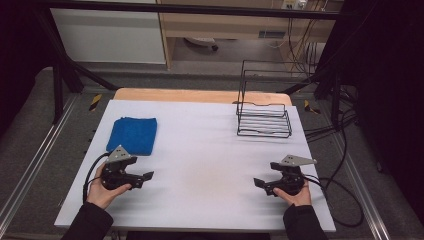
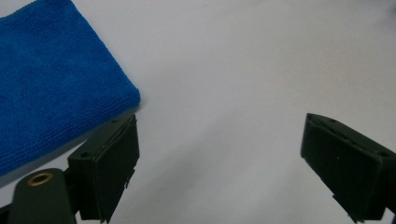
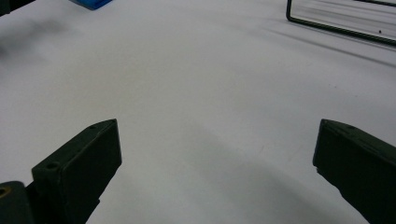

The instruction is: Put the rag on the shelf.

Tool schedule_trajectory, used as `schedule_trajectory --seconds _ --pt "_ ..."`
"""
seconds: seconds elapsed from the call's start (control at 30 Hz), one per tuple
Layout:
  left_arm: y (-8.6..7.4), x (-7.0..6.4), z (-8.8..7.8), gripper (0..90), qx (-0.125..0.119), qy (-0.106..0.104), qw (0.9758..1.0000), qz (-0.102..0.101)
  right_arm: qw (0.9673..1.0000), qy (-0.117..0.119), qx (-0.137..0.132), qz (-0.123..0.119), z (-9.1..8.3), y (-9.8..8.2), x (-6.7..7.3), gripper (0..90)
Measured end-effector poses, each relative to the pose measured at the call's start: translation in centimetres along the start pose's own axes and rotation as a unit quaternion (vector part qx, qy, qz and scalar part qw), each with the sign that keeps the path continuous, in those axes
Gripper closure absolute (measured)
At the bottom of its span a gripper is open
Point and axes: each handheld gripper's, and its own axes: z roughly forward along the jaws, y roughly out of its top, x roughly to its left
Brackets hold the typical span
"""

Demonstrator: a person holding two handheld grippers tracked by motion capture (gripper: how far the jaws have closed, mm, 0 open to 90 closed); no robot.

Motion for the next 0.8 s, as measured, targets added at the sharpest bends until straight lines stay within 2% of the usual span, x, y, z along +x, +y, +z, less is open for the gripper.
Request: schedule_trajectory --seconds 0.3,0.57,0.63,0.7,0.8 --pt "1.9 0.7 0.8 17.3 0.012 0.02 0.9997 -0.005 1.0 -0.003 0.001 -0.004 0.0 0.0 0.0 1.8" --pt "3.1 1.7 3.1 23.6 0.039 0.049 0.9979 -0.018 1.0 -0.004 0.006 -0.006 0.1 0.0 0.0 1.8" --pt "3.3 2.0 3.9 28.4 0.047 0.061 0.9969 -0.014 1.0 -0.004 0.007 -0.005 0.1 0.0 0.1 1.8" --pt "3.3 2.3 4.2 37.7 0.049 0.068 0.9965 -0.007 0.9999 -0.005 0.007 -0.006 0.1 0.0 0.1 1.8" --pt "3.2 2.5 4.5 45.7 0.05 0.074 0.996 -0.007 0.9999 -0.005 0.007 -0.006 0.1 0.0 0.1 1.8"
